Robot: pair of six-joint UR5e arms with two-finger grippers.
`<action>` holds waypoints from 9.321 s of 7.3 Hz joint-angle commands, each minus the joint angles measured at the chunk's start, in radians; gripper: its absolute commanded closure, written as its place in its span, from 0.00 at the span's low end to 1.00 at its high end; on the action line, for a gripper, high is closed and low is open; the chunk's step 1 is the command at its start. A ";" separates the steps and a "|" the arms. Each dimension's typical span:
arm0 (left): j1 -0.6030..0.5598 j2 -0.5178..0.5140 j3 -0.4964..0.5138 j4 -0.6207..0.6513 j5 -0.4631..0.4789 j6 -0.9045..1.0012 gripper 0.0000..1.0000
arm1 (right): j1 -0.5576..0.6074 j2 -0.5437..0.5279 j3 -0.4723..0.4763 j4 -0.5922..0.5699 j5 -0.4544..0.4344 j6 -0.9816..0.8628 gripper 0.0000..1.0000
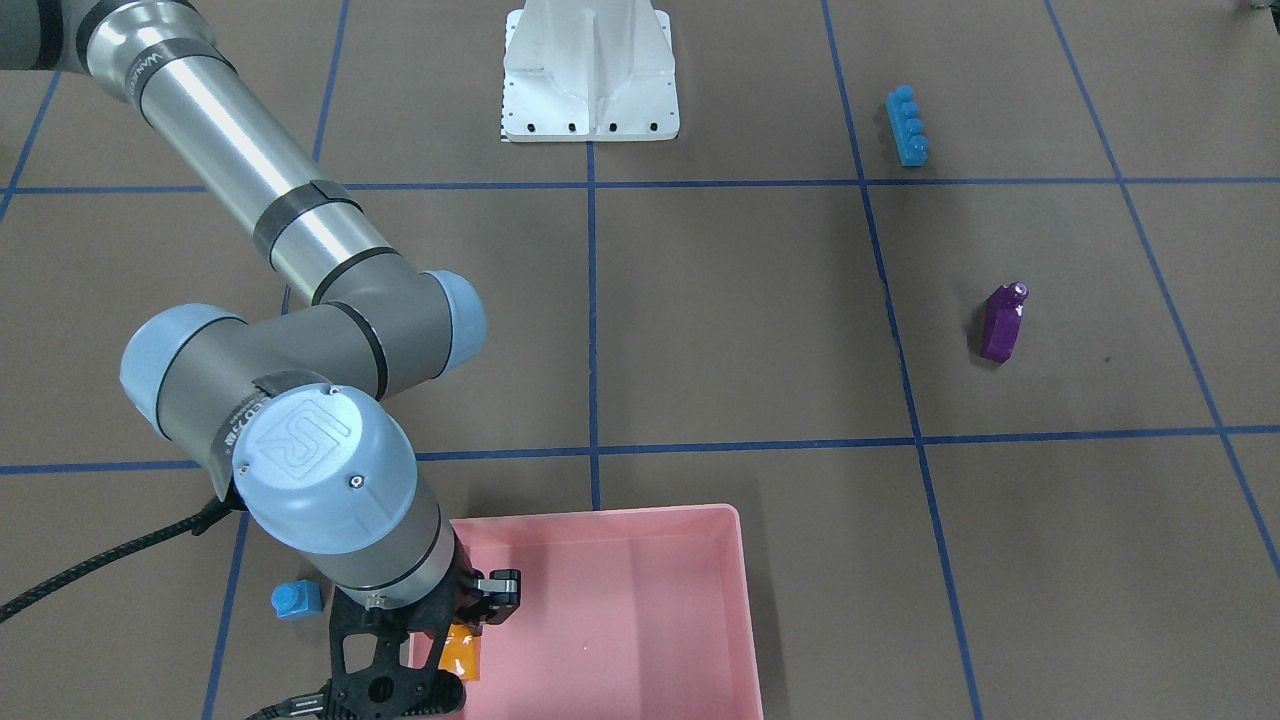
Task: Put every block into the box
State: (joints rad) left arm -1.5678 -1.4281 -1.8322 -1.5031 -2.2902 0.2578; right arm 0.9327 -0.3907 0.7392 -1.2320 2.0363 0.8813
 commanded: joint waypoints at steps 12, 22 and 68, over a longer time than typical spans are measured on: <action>0.188 -0.051 0.039 -0.407 -0.129 -0.364 0.00 | 0.061 -0.200 0.418 -0.196 0.089 0.001 0.00; 0.696 -0.141 0.125 -0.493 0.163 -0.604 0.00 | 0.107 -0.976 1.117 -0.181 0.110 -0.206 0.00; 0.704 -0.594 0.082 -0.167 0.179 -1.062 0.00 | 0.003 -0.364 0.126 0.236 -0.048 -0.117 0.49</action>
State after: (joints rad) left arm -0.8637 -2.0207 -1.7523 -1.6705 -2.1102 -0.8037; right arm 0.9350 -0.7545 0.8629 -0.9961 1.9839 0.7605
